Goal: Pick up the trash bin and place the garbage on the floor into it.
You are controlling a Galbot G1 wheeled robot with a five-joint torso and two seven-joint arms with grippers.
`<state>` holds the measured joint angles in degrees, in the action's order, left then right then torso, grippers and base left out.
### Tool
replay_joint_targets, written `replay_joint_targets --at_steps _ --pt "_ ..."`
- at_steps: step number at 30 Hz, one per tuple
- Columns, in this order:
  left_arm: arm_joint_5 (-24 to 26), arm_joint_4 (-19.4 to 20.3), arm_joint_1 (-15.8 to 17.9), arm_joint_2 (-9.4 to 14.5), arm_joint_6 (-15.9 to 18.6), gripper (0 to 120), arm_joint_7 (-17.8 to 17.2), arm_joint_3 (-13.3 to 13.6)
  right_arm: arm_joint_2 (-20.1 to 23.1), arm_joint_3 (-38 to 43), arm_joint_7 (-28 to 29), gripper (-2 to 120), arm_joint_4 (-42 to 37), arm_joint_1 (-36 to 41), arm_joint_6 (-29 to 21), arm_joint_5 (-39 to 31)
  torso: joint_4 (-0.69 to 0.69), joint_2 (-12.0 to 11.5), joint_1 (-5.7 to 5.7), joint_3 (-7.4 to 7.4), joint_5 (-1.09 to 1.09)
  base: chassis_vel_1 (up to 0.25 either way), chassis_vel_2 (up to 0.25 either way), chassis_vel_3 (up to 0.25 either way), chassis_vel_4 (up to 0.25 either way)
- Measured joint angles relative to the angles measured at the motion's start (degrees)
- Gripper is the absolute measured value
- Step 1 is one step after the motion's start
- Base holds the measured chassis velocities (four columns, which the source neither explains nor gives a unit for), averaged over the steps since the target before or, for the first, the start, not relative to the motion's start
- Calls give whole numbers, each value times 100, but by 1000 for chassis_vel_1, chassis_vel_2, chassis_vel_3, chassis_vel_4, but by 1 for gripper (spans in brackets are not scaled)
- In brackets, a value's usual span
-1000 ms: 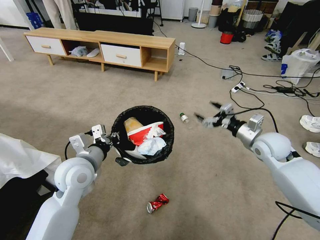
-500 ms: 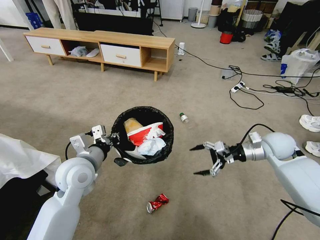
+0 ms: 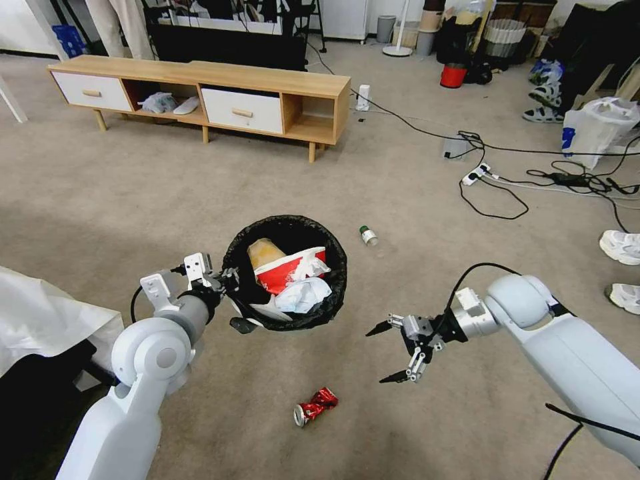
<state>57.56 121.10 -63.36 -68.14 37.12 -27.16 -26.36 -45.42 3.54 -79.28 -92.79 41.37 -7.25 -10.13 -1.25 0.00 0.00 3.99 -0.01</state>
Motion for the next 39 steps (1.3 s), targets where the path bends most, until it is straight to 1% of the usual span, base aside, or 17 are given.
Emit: replay_joint_targets --at_steps 2,4,5,8,11,13,14,17,20,22,30,39 --pt "-27 -3 -9 -24 -7 2 12 0 -64 -184 254 100 -117 -38 -209 215 0 0 0 0 0 0 0 0 0" --pt "-34 -6 -9 -31 -8 2 14 2 -88 -249 365 100 -137 -52 -251 269 0 0 0 0 0 0 0 0 0" --pt "-52 -17 -12 -45 -11 2 17 11 -148 -378 567 100 -148 -82 -318 367 1 0 0 0 0 0 0 0 0" --pt "-110 -42 -27 -79 -22 2 34 31 -319 -610 833 100 -69 -156 -405 580 1 0 0 0 1 0 0 0 0" --pt "-121 -45 -30 -89 -23 2 38 35 -365 -683 914 100 -29 -190 -413 635 1 0 0 0 0 0 0 0 0" --pt "-137 -57 -30 -101 -27 2 47 36 -486 -931 1213 100 110 -291 -450 699 1 0 0 0 0 0 0 0 0" --pt "-137 -57 -30 -101 -27 2 47 36 -486 -931 1213 100 110 -291 -450 699 1 0 0 0 0 0 0 0 0" --pt "-146 -62 -27 -116 -32 2 53 25 -682 -1145 1525 100 435 -385 -447 814 1 0 0 0 1 0 0 0 0" --pt "-148 -61 -27 -128 -33 2 54 25 -735 -1230 1684 100 553 -411 -443 832 1 0 0 0 0 0 0 0 0" --pt "-167 -61 -25 -157 -34 2 58 32 -856 -1411 1863 100 777 -478 -416 875 0 0 0 0 1 0 0 0 0" --pt "-232 -106 -5 -244 -48 2 100 66 -1085 -1650 1841 100 1148 -600 -313 1020 0 0 0 0 0 0 0 0 0" --pt "-244 -132 40 -273 -54 2 119 75 -1329 -1750 1787 100 1441 -620 -145 1137 1 0 0 0 0 0 0 0 0"
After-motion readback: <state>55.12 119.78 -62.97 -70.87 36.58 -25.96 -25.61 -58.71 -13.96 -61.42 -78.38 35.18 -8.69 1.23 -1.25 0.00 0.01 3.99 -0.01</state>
